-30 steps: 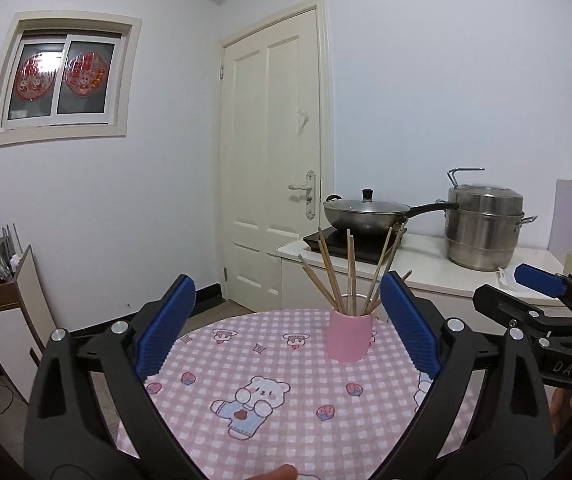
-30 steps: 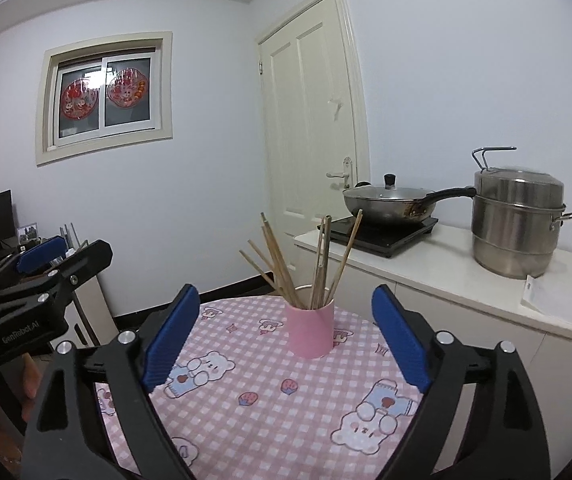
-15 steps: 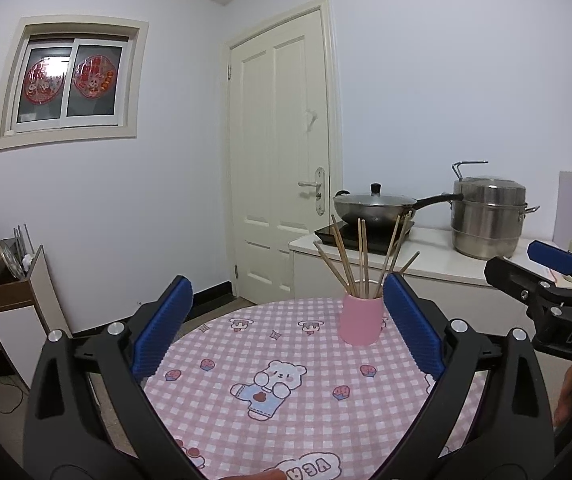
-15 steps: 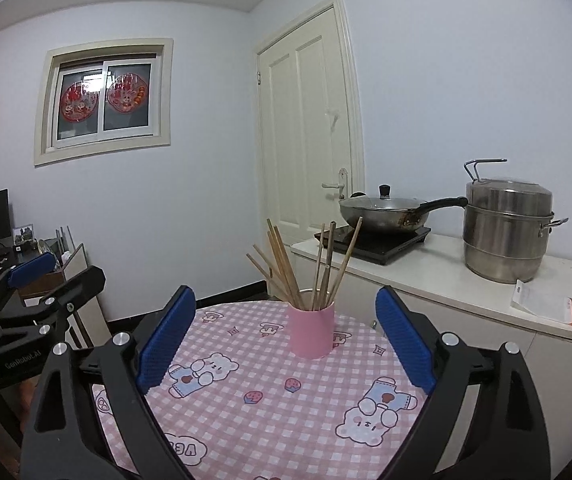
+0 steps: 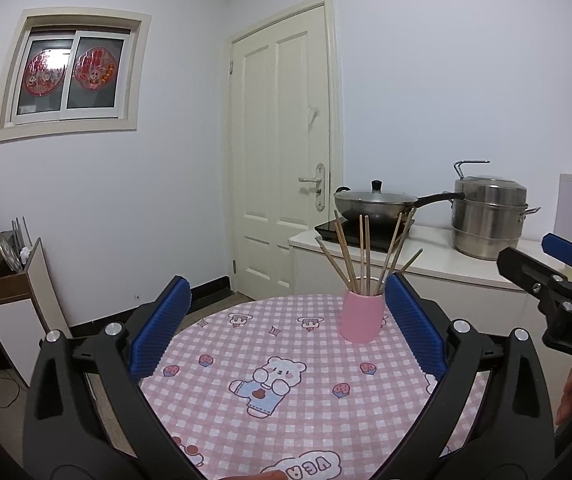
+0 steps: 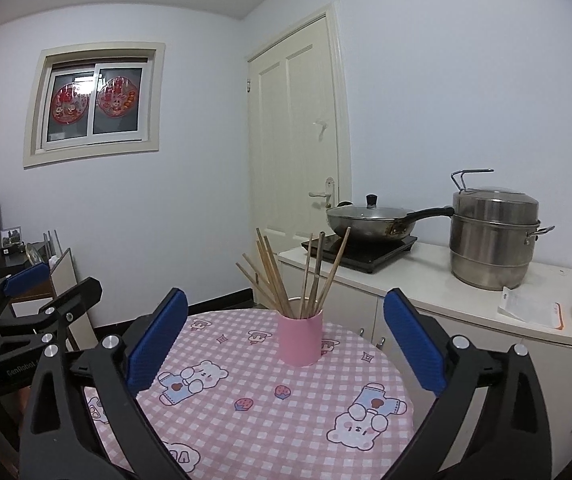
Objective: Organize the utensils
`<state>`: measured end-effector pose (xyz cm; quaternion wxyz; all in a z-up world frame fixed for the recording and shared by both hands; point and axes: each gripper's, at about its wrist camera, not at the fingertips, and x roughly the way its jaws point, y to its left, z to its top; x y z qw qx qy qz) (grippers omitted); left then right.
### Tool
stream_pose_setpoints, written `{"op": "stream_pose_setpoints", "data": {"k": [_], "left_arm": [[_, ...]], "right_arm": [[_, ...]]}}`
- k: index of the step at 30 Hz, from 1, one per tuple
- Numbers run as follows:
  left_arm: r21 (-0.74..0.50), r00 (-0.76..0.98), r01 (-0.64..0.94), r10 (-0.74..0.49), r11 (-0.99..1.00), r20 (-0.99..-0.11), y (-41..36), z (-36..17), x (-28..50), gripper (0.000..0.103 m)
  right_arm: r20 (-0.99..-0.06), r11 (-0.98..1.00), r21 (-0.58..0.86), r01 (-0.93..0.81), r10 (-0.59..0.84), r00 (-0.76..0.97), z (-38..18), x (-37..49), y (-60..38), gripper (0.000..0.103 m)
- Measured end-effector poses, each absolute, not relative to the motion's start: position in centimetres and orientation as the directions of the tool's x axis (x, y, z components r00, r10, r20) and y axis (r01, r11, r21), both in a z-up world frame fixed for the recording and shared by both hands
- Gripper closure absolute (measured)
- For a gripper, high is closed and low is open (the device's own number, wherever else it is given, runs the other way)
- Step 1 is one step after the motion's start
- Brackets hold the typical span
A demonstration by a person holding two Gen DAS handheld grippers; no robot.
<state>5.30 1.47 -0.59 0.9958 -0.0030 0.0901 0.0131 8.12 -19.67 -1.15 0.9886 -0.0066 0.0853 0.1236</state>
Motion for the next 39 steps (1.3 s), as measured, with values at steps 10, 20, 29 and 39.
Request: {"op": "stream_pose_setpoints", "data": {"k": [10,20,29,39], "left_arm": [[-0.003,0.981,-0.029,0.028,1.0,-0.191,1.4,-0.9,5.4,0.006],[-0.003,0.98,-0.026,0.025,1.0,-0.197,1.4,-0.9,5.5,0.006],[-0.003,0.98,-0.025,0.024,1.0,-0.199,1.4,-0.9,5.5,0.006],[0.004,0.98,-0.025,0.025,1.0,-0.2,1.2,-0.9,5.5,0.006]], "right_arm": [[-0.16,0.971,0.003,-0.237,0.235,0.959,-0.9,7.6,-19.4,0.008],[-0.155,0.972,0.009,-0.236,0.235,0.96,-0.9,7.2,-19.4,0.008],[-0.155,0.972,0.011,-0.236,0.235,0.96,-0.9,7.1,-19.5,0.008],[-0.158,0.972,0.015,-0.236,0.236,0.959,-0.9,7.0,-19.4,0.008]]}}
